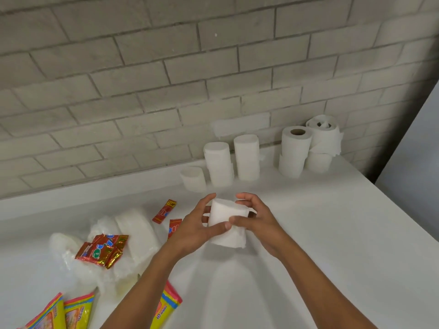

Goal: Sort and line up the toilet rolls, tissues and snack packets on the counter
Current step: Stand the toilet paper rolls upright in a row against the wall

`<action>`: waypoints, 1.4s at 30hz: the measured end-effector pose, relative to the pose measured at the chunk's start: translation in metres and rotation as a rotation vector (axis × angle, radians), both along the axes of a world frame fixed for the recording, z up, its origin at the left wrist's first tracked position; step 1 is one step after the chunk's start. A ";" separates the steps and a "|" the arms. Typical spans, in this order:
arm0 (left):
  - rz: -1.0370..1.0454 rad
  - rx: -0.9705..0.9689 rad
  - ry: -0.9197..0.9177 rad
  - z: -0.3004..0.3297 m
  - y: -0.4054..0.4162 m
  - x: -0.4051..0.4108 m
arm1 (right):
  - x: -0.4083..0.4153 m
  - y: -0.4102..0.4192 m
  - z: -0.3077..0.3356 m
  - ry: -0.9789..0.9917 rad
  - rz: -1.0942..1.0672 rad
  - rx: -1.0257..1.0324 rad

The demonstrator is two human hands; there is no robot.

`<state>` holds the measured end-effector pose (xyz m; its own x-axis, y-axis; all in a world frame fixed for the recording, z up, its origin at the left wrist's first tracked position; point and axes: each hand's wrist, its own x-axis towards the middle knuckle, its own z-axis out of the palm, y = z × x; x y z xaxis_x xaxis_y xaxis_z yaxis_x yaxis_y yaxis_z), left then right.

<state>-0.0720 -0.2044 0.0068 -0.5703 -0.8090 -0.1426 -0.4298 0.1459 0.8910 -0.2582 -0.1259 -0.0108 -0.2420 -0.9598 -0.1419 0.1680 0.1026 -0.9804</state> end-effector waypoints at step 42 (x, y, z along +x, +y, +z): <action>-0.013 -0.159 -0.088 -0.011 -0.292 0.016 | 0.084 -0.047 -0.083 0.662 -0.053 0.460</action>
